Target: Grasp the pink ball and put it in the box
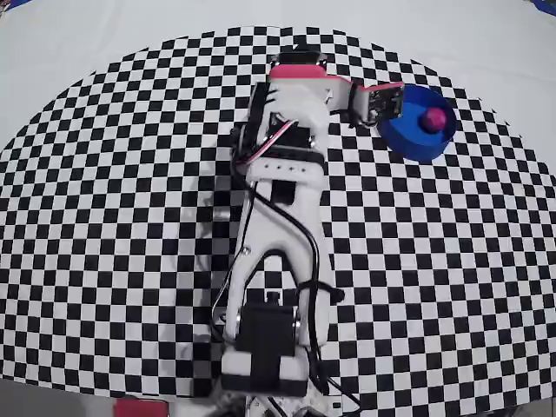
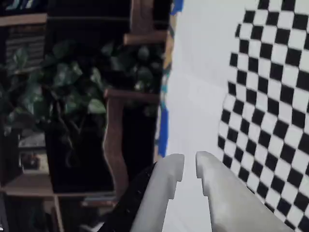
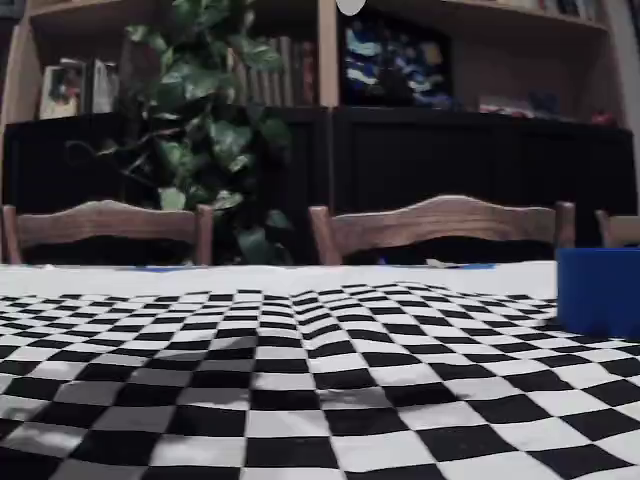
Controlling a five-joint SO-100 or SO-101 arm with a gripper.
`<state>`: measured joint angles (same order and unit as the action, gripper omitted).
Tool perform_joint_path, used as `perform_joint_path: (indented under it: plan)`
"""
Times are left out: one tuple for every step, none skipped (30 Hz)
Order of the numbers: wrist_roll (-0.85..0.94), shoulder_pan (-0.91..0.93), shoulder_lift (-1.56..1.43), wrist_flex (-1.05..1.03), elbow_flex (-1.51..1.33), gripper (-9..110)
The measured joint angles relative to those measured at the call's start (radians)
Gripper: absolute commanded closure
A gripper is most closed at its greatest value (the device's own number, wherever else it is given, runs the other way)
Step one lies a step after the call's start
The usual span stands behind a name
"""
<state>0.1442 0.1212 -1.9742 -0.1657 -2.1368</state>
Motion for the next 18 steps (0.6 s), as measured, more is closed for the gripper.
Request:
perform_joint_path:
  plan:
    - [-0.014,-0.011,-0.046,0.0,-0.052,101]
    - [-0.028,-0.015,-0.104,0.0,-0.117,101]
    - [-0.038,-0.032,-0.163,-0.002,-0.183,101]
    - [-0.048,-0.054,-0.222,-0.006,-0.247,101]
    - [-0.055,-0.067,-0.287,-0.012,-0.316,101]
    - [-0.063,-0.072,-0.347,-0.029,-0.377,101]
    - [-0.066,-0.069,-0.407,-0.051,-0.436,101]
    - [-0.071,-0.083,-0.469,-0.063,-0.495,101]
    - [-0.077,-0.106,-0.54,-0.072,-0.561,101]
    - [-0.081,-0.098,-0.621,-0.086,-0.641,101]
    - [-0.084,-0.104,-0.66,-0.095,-0.68,101]
    - [-0.089,-0.121,-0.695,-0.109,-0.713,101]
    - [-0.091,-0.12,-0.75,-0.129,-0.762,101]
    - [-0.094,-0.109,-0.793,-0.149,-0.796,101]
    - [-0.097,-0.115,-0.833,-0.169,-0.824,101]
    - [-0.098,-0.124,-0.868,-0.183,-0.85,101]
    - [-0.098,-0.115,-0.897,-0.193,-0.874,101]
    - [-0.098,-0.109,-0.928,-0.204,-0.897,101]
